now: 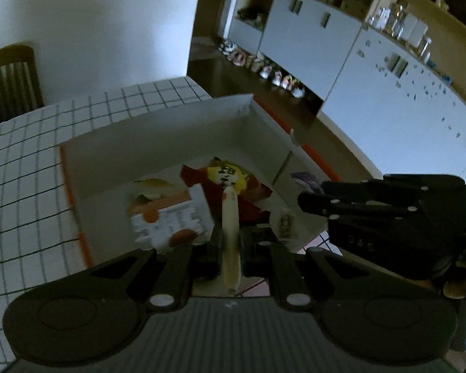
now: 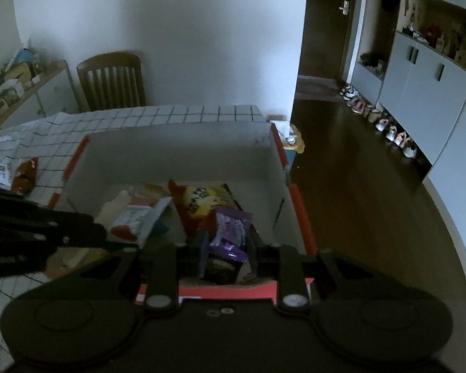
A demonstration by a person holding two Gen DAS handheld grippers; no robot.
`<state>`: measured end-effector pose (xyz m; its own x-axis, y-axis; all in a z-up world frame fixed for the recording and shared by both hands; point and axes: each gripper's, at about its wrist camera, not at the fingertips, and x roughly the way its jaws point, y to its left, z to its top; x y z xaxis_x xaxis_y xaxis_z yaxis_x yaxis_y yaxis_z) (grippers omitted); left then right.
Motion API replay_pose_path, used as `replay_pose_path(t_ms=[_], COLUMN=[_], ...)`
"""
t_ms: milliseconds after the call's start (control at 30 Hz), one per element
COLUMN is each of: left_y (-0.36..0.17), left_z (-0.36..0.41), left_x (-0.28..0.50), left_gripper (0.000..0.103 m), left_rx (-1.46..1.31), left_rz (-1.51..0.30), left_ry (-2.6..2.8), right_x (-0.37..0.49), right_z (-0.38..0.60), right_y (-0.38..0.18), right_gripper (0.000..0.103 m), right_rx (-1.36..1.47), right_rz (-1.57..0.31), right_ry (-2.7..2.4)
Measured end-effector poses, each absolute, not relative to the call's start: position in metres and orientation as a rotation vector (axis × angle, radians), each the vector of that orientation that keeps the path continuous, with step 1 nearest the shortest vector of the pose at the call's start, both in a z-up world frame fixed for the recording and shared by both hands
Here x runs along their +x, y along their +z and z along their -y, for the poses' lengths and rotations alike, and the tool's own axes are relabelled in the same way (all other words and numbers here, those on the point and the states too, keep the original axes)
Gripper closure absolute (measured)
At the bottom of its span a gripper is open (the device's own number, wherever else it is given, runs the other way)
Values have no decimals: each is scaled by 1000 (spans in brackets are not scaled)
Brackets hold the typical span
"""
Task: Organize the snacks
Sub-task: 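Open both grippers to drop the candy and stick into the box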
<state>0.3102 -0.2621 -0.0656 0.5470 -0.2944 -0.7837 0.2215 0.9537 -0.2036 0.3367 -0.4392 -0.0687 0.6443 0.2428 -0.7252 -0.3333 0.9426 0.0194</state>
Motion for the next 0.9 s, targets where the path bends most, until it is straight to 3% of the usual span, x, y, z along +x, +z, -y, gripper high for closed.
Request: replay_pose_path(t_ms=[900], left_y=[-111], left_z=[293], left_x=[345], left_gripper=[92], left_rx=[19], left_rz=[-1117], left_ry=[-281], right_x=[361], right_z=[442], right_y=[-96], right_gripper=[77], right_rx=[-152], right_rz=[-936], right_ry=[388])
